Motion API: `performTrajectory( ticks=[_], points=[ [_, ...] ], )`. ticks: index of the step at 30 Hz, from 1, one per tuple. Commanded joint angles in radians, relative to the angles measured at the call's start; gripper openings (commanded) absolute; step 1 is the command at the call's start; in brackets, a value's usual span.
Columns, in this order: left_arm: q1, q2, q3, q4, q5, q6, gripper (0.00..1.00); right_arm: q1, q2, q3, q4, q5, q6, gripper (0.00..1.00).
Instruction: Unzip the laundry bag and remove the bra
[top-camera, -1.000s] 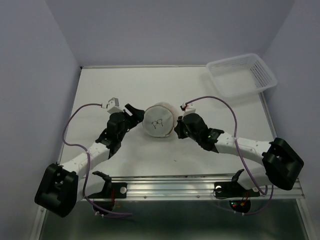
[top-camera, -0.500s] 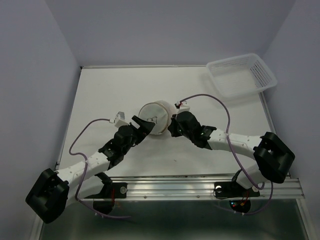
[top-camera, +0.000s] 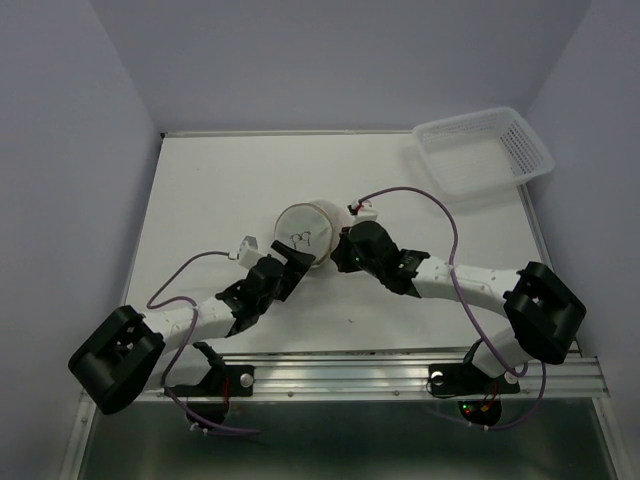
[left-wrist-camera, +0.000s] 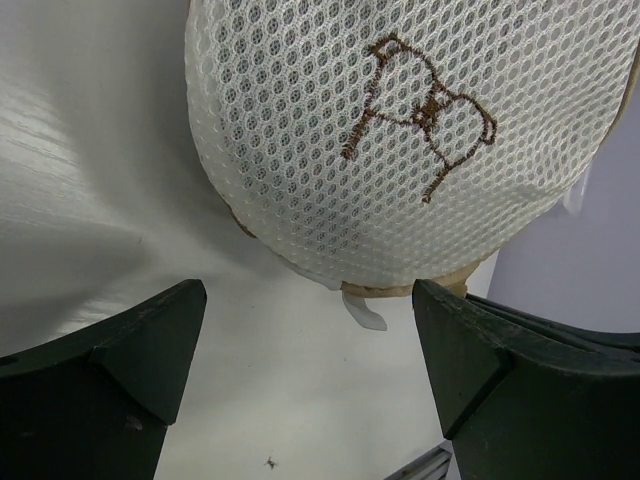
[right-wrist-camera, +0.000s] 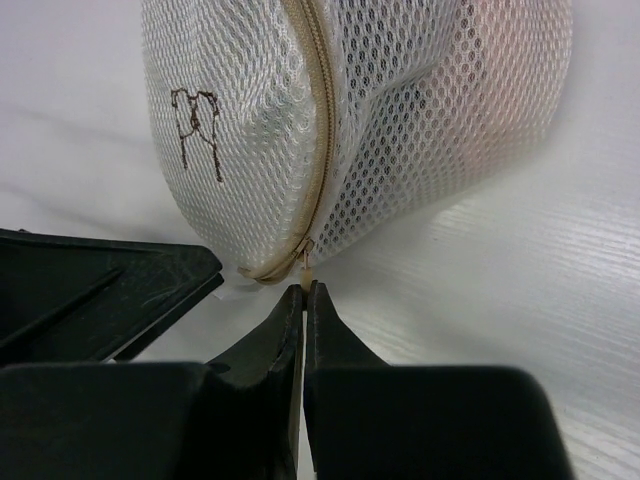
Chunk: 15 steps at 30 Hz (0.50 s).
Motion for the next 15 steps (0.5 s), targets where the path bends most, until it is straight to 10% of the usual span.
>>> performTrajectory(
  ticks=[1, 10, 15],
  points=[
    [-0.018, 0.031, 0.049, 0.079, -0.076, -0.049, 0.96, 0.009, 0.010, 0.043, 0.062, -0.014, 0.029, 0.01],
    [-0.020, 0.098, 0.075, 0.099, -0.154, -0.082, 0.86, 0.019, 0.004, 0.014, 0.100, -0.071, 0.055, 0.01],
    [-0.020, 0.152, 0.096, 0.101, -0.151, -0.099, 0.47, 0.019, -0.016, -0.001, 0.100, -0.080, 0.065, 0.01]
  ],
)
